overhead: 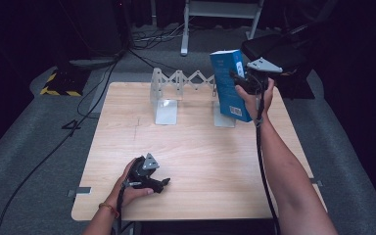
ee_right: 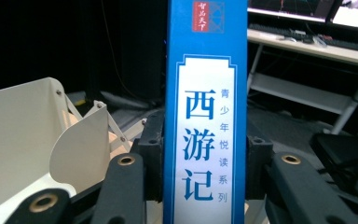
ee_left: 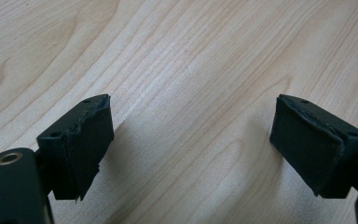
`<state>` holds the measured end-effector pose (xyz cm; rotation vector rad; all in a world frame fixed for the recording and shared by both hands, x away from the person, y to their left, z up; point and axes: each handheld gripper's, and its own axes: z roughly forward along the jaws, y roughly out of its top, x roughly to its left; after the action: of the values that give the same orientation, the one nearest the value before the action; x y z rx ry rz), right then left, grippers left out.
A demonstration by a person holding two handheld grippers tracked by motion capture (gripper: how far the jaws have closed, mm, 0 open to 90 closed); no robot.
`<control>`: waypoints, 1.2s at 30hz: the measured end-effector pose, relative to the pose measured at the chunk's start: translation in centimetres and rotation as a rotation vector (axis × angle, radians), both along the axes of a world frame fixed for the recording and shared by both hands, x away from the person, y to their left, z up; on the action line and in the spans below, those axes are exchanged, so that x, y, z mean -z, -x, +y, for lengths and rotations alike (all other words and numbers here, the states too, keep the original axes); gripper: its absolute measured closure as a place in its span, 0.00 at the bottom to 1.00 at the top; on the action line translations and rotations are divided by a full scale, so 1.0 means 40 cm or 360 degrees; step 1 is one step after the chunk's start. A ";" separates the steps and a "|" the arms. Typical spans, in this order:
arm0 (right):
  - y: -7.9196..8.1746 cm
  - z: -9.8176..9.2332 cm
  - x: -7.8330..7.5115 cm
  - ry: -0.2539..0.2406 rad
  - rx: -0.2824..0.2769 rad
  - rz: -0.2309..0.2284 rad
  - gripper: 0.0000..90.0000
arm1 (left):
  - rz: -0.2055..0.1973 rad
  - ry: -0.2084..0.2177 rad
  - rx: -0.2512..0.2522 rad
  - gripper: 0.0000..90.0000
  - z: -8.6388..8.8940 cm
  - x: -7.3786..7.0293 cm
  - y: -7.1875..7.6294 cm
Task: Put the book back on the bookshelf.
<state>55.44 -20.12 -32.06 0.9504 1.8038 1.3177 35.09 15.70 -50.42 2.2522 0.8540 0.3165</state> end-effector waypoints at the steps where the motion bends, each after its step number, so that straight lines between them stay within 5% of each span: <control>1: 0.005 -0.004 0.010 -0.0005 -0.0001 -0.0015 0.68 | -0.0001 -0.0001 0.0000 0.15 0.000 0.000 0.000; 8: 0.040 -0.048 0.082 -0.0139 -0.0018 -0.0056 0.68 | 0.0000 0.0005 0.0000 0.15 -0.001 0.001 0.000; 15: 0.088 -0.080 0.099 -0.0087 -0.0066 -0.0078 0.68 | 0.0002 0.0002 0.0001 0.15 -0.001 0.000 0.000; 27: 0.169 -0.169 0.151 -0.0106 -0.0141 -0.0013 0.67 | 0.0001 0.0006 -0.0006 0.15 -0.002 0.001 0.000; 36: 0.222 -0.197 0.185 -0.0103 -0.0099 -0.0042 0.67 | 0.0001 0.0006 -0.0003 0.15 -0.003 0.001 0.000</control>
<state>46.56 -28.01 -39.44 0.9135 1.7926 1.4285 35.09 15.59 -50.45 2.2483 0.8562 0.3144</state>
